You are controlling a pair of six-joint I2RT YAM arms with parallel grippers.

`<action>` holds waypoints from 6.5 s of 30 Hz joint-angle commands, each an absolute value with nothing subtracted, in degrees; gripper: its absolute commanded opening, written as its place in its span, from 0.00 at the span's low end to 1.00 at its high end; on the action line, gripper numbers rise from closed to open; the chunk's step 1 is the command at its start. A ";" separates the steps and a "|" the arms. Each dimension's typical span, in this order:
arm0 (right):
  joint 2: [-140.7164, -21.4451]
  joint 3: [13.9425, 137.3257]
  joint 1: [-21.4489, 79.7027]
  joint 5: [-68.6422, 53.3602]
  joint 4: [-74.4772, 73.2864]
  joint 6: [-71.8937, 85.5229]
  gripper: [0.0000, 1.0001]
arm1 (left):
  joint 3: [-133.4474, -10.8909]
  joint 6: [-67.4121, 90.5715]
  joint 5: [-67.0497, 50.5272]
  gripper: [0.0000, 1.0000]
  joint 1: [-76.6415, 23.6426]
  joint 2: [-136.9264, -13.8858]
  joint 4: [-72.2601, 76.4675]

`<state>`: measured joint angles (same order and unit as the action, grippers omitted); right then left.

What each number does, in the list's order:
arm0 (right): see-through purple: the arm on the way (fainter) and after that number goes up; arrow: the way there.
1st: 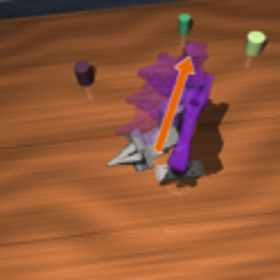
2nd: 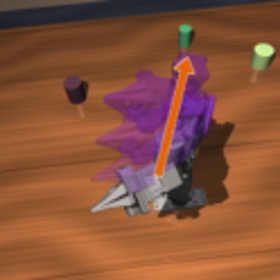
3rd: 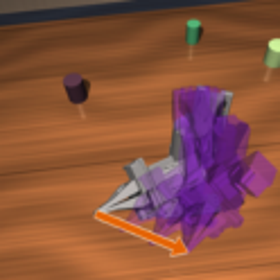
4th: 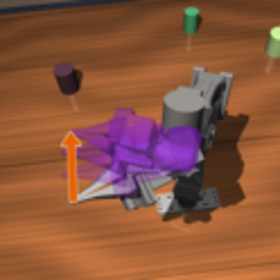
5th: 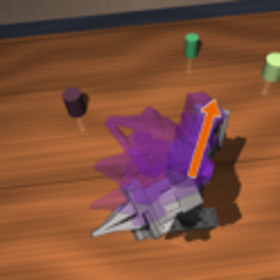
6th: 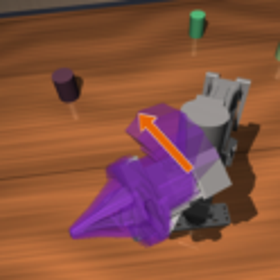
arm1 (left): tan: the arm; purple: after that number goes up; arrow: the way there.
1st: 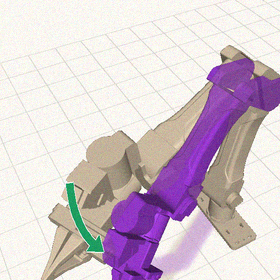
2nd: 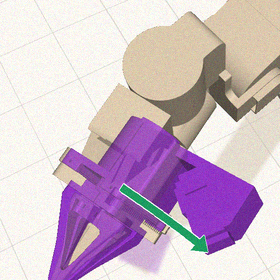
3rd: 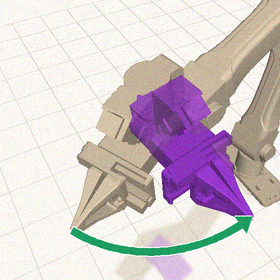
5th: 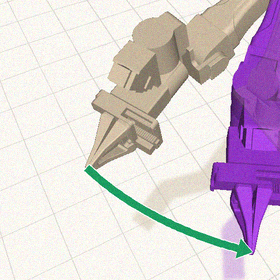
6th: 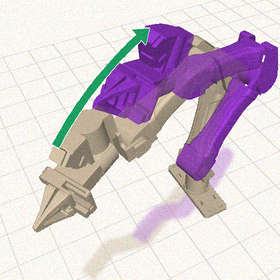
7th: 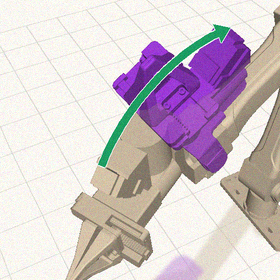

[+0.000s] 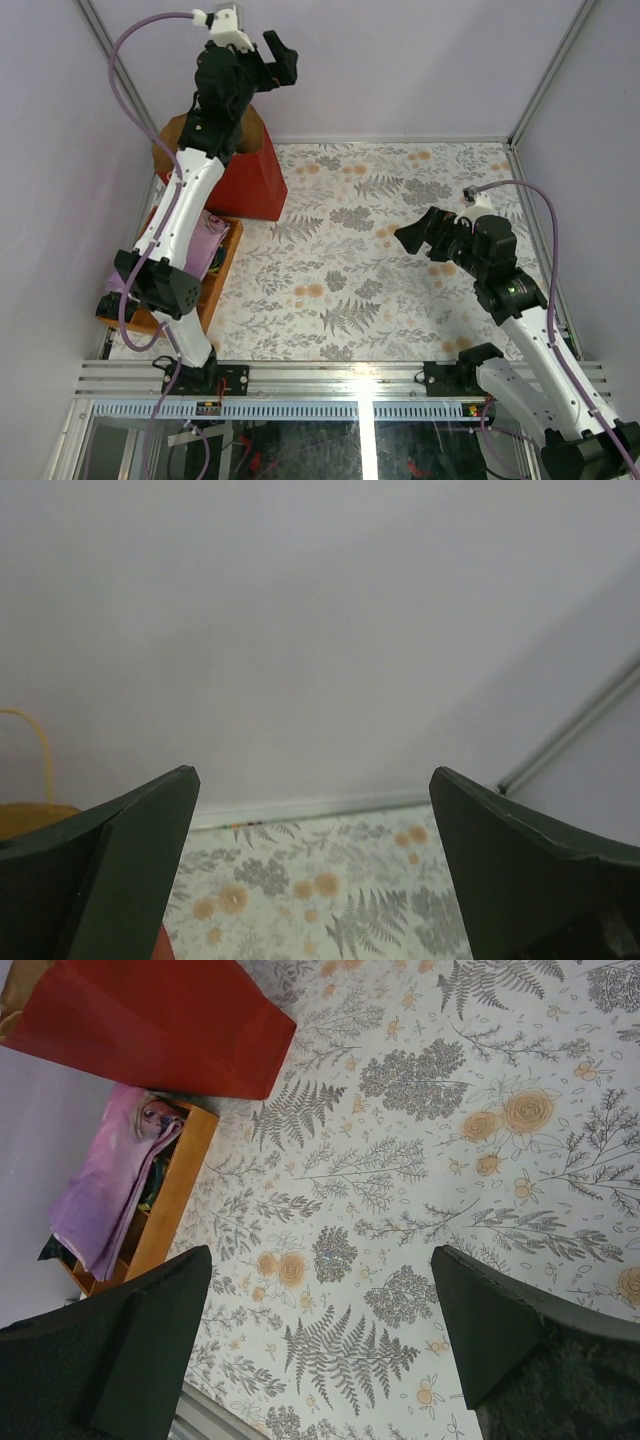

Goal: Take the snacks out of the paper bag

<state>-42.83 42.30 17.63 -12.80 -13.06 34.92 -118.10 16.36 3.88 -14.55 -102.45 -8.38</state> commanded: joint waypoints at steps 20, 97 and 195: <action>-48.17 37.29 17.99 -10.75 -14.43 32.22 1.00 | -95.47 6.51 22.17 0.96 -17.41 -103.20 -13.35; -56.38 32.29 19.04 -8.62 -1.09 30.95 0.96 | -35.44 36.03 11.64 0.00 -18.98 -74.29 1.69; -59.29 31.77 19.22 -13.13 -0.28 32.16 0.96 | -62.19 30.16 18.56 0.00 -4.09 -104.66 -16.68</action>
<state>-59.55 31.97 18.65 -11.73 -2.98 31.94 -64.18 24.14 11.94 -3.11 -107.48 -10.61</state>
